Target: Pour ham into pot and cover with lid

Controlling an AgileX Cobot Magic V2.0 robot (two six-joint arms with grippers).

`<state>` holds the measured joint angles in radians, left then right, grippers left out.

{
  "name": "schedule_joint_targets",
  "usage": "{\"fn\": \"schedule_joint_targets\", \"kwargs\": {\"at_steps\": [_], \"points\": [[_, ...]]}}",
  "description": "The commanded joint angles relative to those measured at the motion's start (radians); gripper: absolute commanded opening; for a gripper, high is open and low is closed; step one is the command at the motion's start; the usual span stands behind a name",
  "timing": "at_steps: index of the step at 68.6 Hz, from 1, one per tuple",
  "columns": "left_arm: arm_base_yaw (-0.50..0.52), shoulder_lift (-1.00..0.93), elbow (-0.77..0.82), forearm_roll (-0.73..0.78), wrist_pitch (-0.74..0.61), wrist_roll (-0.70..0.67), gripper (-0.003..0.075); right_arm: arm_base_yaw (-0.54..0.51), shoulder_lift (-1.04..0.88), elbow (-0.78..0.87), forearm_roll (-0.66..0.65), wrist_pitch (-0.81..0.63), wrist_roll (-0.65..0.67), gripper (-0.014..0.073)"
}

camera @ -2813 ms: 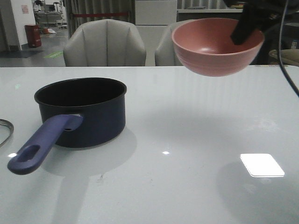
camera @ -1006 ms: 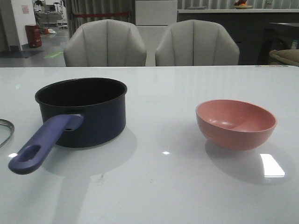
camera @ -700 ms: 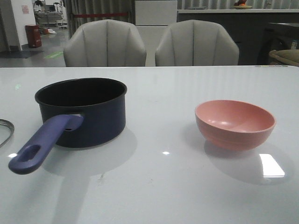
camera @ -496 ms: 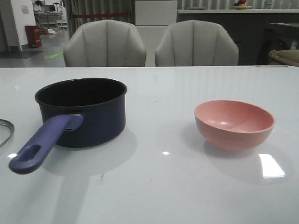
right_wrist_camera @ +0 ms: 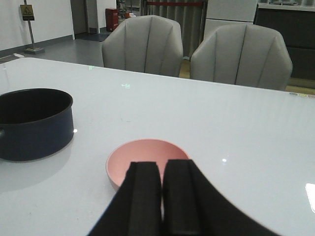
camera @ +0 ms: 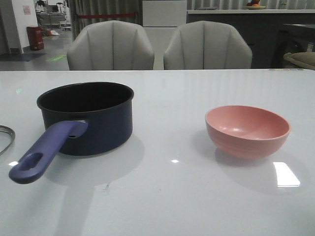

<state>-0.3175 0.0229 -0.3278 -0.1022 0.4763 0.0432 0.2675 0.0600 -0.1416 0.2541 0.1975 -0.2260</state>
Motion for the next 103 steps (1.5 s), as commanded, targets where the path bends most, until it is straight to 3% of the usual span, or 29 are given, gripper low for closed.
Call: {"fn": "schedule_joint_targets", "kwargs": {"at_steps": [1,11,18,23,42,63,103], "points": [[-0.009,0.011,-0.027,-0.01,-0.084,-0.004,0.0627,0.002,0.01,-0.026,0.005,-0.078,-0.011,0.0167],[-0.009,0.048,-0.058,-0.01,-0.083,-0.004,0.0636,0.002,0.01,-0.026,0.005,-0.075,-0.011,0.0167],[-0.009,0.133,-0.115,-0.01,-0.061,-0.006,0.0697,0.002,0.01,-0.026,0.005,-0.075,-0.011,0.0167],[-0.004,0.201,-0.162,0.004,-0.04,-0.036,0.0699,0.002,0.01,-0.026,0.005,-0.075,-0.011,0.0167],[0.112,0.537,-0.312,0.295,-0.029,-0.292,0.0698,0.002,0.01,-0.026,0.005,-0.075,-0.011,0.0167],[0.306,0.887,-0.447,0.195,0.023,-0.326,0.0698,0.002,0.01,-0.026,0.005,-0.075,-0.011,0.0167],[0.326,1.482,-0.824,0.157,0.298,-0.326,0.0698,0.002,0.01,-0.026,0.005,-0.075,-0.011,0.0167]]}}
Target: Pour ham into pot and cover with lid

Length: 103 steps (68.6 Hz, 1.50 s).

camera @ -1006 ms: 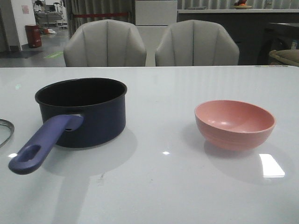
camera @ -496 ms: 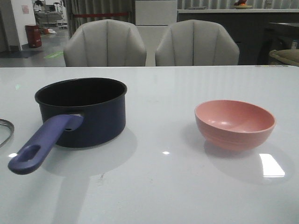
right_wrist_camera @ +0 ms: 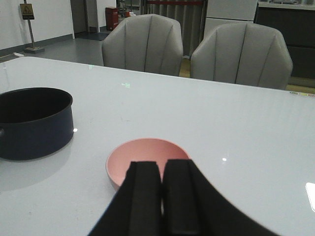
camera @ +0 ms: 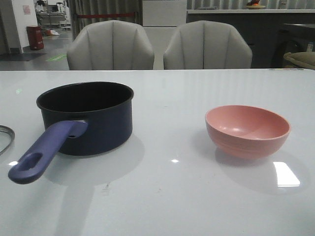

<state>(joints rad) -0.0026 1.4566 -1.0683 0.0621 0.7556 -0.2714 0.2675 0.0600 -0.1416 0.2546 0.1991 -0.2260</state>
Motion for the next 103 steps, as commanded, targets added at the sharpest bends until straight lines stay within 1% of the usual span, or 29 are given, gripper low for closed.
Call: {"fn": "schedule_joint_targets", "kwargs": {"at_steps": [1,9,14,20,25,82,86,90,93,94,95,96,97,98,99,100,103], "points": [[0.017,0.06,-0.091,-0.008,0.027,-0.011,0.0698,0.002,0.01,-0.026,0.005,-0.076,-0.011,0.0167],[0.062,0.138,-0.15,-0.015,0.111,-0.011,0.0698,0.002,0.01,-0.026,0.005,-0.076,-0.011,0.0167],[0.089,0.167,-0.175,-0.043,0.141,-0.009,0.0698,0.002,0.01,-0.026,0.005,-0.076,-0.011,0.0167],[0.097,0.193,-0.206,-0.096,0.169,0.072,0.0698,0.002,0.01,-0.026,0.005,-0.076,-0.011,0.0167],[0.097,0.206,-0.216,-0.123,0.171,0.113,0.0698,0.002,0.01,-0.026,0.005,-0.076,-0.011,0.0167],[0.099,0.379,-0.268,-0.13,0.147,0.101,0.0694,0.002,0.01,-0.026,0.005,-0.076,-0.011,0.0167],[0.099,0.384,-0.278,-0.13,0.146,0.101,0.0667,0.002,0.01,-0.026,0.005,-0.076,-0.011,0.0167],[0.099,0.391,-0.283,-0.13,0.144,0.101,0.0615,0.002,0.01,-0.026,0.005,-0.076,-0.011,0.0167],[0.099,0.4,-0.285,-0.13,0.144,0.101,0.0559,0.002,0.01,-0.026,0.005,-0.076,-0.011,0.0167],[0.099,0.405,-0.285,-0.13,0.144,0.101,0.0527,0.002,0.01,-0.026,0.005,-0.076,-0.011,0.0167],[0.099,0.405,-0.285,-0.13,0.144,0.101,0.0517,0.002,0.01,-0.026,0.005,-0.076,-0.011,0.0167],[0.1,0.409,-0.285,-0.13,0.146,0.101,0.0483,0.002,0.01,-0.026,0.005,-0.076,-0.011,0.0167],[0.1,0.414,-0.285,-0.13,0.146,0.101,0.0472,0.002,0.01,-0.026,0.005,-0.076,-0.011,0.0167],[0.1,0.418,-0.287,-0.13,0.15,0.101,0.0438,0.002,0.01,-0.026,0.005,-0.076,-0.011,0.0167],[0.1,0.418,-0.287,-0.13,0.15,0.101,0.0428,0.002,0.01,-0.026,0.005,-0.076,-0.011,0.0167],[0.1,0.425,-0.287,-0.13,0.15,0.101,0.0395,0.002,0.01,-0.026,0.005,-0.076,-0.011,0.0167],[0.1,0.434,-0.287,-0.13,0.155,0.101,0.0347,0.002,0.01,-0.026,0.005,-0.076,-0.011,0.0167]]}}
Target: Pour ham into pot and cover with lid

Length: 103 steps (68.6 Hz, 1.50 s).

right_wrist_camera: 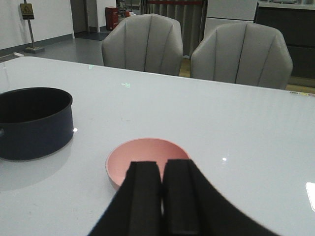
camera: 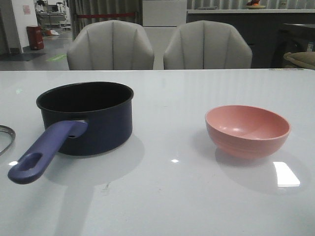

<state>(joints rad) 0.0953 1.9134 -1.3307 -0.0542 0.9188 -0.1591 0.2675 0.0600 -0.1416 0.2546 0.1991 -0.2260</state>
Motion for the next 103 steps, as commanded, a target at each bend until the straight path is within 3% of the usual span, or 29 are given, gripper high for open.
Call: {"fn": "schedule_joint_targets", "kwargs": {"at_steps": [1,8,20,45,59,89,103], "points": [[0.002,-0.021,-0.025,-0.013,-0.006,-0.011,0.0321,0.002,0.01,-0.026,0.005,-0.076,-0.011,0.0167],[0.002,-0.017,-0.025,-0.017,-0.008,-0.011,0.0227,0.002,0.01,-0.026,0.005,-0.076,-0.011,0.0167],[0.002,-0.019,-0.052,-0.017,0.005,-0.011,0.015,0.002,0.01,-0.026,0.005,-0.076,-0.011,0.0167],[0.002,-0.144,-0.08,-0.016,-0.057,0.036,0.0132,0.002,0.01,-0.026,0.005,-0.076,-0.011,0.0167],[-0.024,-0.183,-0.173,-0.016,0.019,0.088,0.0132,0.002,0.01,-0.026,0.005,-0.076,-0.011,0.0167],[-0.344,-0.164,-0.363,-0.025,0.05,0.096,0.0132,0.002,0.01,-0.026,0.005,-0.076,-0.011,0.0167],[-0.418,-0.073,-0.466,-0.034,0.143,0.096,0.0135,0.002,0.01,-0.026,0.005,-0.076,-0.011,0.0167]]}}
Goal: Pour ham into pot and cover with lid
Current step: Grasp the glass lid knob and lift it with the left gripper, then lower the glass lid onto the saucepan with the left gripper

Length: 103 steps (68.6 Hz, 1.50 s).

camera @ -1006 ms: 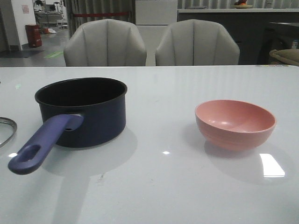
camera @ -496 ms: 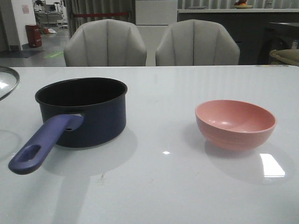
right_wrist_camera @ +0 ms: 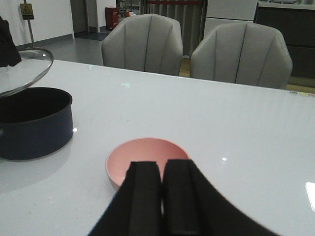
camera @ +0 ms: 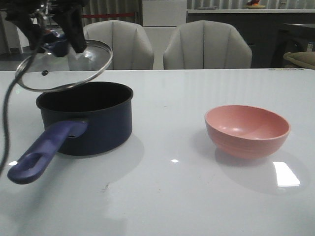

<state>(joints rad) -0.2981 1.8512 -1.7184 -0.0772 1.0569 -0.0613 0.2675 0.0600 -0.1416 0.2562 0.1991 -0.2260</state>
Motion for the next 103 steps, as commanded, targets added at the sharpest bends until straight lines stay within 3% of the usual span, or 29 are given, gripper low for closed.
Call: {"fn": "schedule_joint_targets", "kwargs": {"at_steps": [1,13,41,60,76,103], "points": [[-0.027,-0.005,-0.085,-0.015,0.012,-0.001,0.0135,0.002,0.01,-0.026,0.003,-0.076,-0.011,0.0167],[-0.033,0.055,-0.138,-0.085,0.053,-0.001,0.0135,0.002,0.01,-0.026,0.003,-0.076,-0.011,0.0167],[-0.033,0.115,-0.138,-0.083,0.101,-0.001,0.0139,0.002,0.01,-0.026,0.003,-0.076,-0.011,0.0167],[-0.033,0.123,-0.169,-0.063,0.118,-0.001,0.0302,0.002,0.01,-0.026,0.003,-0.076,-0.011,0.0167],[-0.033,0.123,-0.25,-0.023,0.209,-0.001,0.0302,0.002,0.01,-0.026,0.003,-0.076,-0.011,0.0167],[-0.033,0.124,-0.251,-0.012,0.212,-0.001,0.0304,0.002,0.01,-0.026,0.003,-0.076,-0.011,0.0167]]}}
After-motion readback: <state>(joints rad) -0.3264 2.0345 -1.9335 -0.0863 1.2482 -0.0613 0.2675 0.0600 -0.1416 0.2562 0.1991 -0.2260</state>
